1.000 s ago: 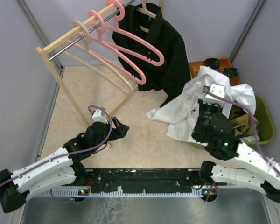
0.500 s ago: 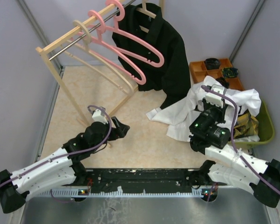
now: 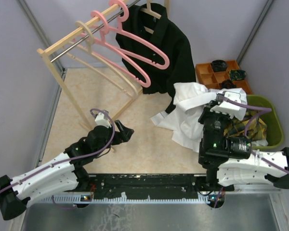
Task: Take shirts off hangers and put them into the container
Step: Place the shirt in the bin.
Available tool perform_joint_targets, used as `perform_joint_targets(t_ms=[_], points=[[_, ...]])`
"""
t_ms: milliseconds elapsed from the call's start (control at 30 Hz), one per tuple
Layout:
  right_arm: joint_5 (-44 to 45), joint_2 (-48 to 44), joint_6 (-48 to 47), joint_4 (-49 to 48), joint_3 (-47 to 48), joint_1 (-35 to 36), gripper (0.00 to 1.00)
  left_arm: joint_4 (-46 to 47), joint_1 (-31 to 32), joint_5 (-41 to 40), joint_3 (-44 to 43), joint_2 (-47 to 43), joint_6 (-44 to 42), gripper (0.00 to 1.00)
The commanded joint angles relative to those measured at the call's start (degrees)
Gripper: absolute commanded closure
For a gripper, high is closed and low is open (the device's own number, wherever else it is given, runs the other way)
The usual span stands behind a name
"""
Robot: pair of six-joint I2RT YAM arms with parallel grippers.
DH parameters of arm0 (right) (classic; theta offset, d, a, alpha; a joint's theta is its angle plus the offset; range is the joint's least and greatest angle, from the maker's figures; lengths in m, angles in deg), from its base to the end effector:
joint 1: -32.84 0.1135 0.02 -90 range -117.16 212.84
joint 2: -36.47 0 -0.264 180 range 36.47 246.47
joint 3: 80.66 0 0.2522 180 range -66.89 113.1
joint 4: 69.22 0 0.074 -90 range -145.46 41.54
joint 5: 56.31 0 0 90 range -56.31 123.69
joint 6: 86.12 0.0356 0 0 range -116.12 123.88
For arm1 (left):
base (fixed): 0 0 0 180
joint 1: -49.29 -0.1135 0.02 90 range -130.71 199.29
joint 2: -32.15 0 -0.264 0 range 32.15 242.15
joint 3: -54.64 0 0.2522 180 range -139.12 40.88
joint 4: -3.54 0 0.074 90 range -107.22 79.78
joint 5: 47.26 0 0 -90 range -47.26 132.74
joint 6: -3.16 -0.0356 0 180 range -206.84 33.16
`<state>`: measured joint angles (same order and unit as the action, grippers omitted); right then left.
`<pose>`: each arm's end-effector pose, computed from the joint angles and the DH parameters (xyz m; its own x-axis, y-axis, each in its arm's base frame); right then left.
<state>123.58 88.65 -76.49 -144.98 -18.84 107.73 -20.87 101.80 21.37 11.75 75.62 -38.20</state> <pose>0.0637 0.0995 0.4381 0.0247 0.0842 -0.9961 0.2594 0.9618 0.0877 0.1185 -0.1331 0.2473 -0.5736 -0.4006 -0.7145 0.1624 0.7993 -0.5786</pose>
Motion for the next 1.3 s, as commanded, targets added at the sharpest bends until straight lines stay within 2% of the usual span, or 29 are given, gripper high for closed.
perform_joint_targets(t_ms=[0, 100, 167, 200, 300, 333, 400, 500, 567, 600, 633, 667, 700, 733, 767, 800, 833, 900, 933, 1000, 1167, 1267], points=[[2.3, 1.4, -2.1, -1.3, 6.8, 10.9, 1.0, 1.3, 0.1, 0.4, 0.0, -0.7, -0.1, 0.12], [2.5, 2.9, -2.5, 7.0, 8.0, 14.2, 1.0, 2.1, 0.2, 0.4, 0.3, -0.5, -0.1, 0.12], [1.4, 3.8, -2.0, 13.5, 7.2, 13.8, 1.0, 3.2, 0.2, 0.9, 0.3, 0.0, -0.1, 0.12], [0.9, 4.0, -1.4, 11.3, 6.6, 12.3, 1.0, 3.5, 0.2, 1.3, 0.0, 0.4, 0.0, 0.12], [1.4, 3.6, 6.9, -7.9, 2.9, 7.8, 1.0, 3.2, 0.2, 1.9, -0.7, 1.1, 0.1, 0.12], [2.3, 2.5, 14.1, -8.8, 1.3, 7.7, 1.0, 2.9, 0.2, 2.1, -0.9, 1.2, 0.3, 0.12], [2.6, 1.0, 29.3, -4.6, -2.8, 10.6, 1.0, 1.9, 0.2, 1.8, -1.1, 0.7, 0.5, 0.12], [-1.2, -0.2, 44.0, 13.3, -5.3, 16.6, 1.0, 1.4, 0.1, 0.8, 0.1, -1.3, 0.9, 0.12], [-2.5, -2.2, 44.9, 22.7, -4.3, 18.1, 1.0, 1.9, 0.2, 0.5, 0.8, -2.5, 0.4, 0.12], [-6.4, -4.0, 48.5, 31.0, -2.8, 20.3, 1.0, 2.1, 0.1, 0.4, 1.1, -2.9, 0.2, 0.12], [-13.2, -6.4, 62.3, 63.4, 2.0, 21.4, 1.0, 2.3, 0.1, 0.2, 1.4, -3.2, 0.1, 0.12], [-28.5, -7.7, 82.0, 88.6, 8.2, 19.6, 1.0, 2.7, 0.2, 0.2, 1.8, -3.2, 0.0, 0.12], [-40.7, -8.5, 88.4, 96.3, 10.4, 14.0, 1.0, 3.3, 0.1, 0.3, 1.9, -3.1, -0.3, 0.12], [-44.4, -8.7, 92.6, 101.3, 11.9, 9.2, 1.0, 3.6, 0.2, 0.6, 1.6, -2.9, -0.7, 0.12], [-37.7, -8.3, 100.2, 108.5, 13.2, 6.5, 1.0, 3.6, 0.2, 0.8, 1.1, -2.5, -1.0, 0.12], [-34.7, -7.7, 103.9, 113.2, 13.4, 4.9, 1.0, 3.0, 0.1, 0.9, 0.6, -2.1, -0.7, 0.12], [-35.1, -7.3, 103.5, 115.1, 12.8, 3.4, 1.0, 2.5, 0.2, 0.9, 0.3, -1.9, -0.2, 0.12], [-41.6, -5.9, 103.7, 119.0, 11.9, -1.0, 1.0, 1.8, 0.1, 1.0, 0.3, -1.8, 1.1, 0.12], [-45.7, -4.3, 105.1, 122.6, 12.4, -5.1, 1.0, 1.8, 0.1, 1.1, 0.6, -1.9, 1.6, 0.12], [-47.4, -2.0, 111.0, 131.6, 13.9, -11.7, 1.0, 2.2, 0.1, 1.6, 1.2, -2.6, 1.9, 0.12], [-61.1, -2.4, 109.6, 136.4, 16.4, -31.4, 1.0, 0.6, 0.2, 0.3, 2.0, -4.4, 1.2, 0.12], [-61.8, -1.8, 107.0, 139.8, 22.7, -40.9, 1.0, 0.6, 0.2, -0.4, 2.3, -5.2, 0.7, 0.12]])
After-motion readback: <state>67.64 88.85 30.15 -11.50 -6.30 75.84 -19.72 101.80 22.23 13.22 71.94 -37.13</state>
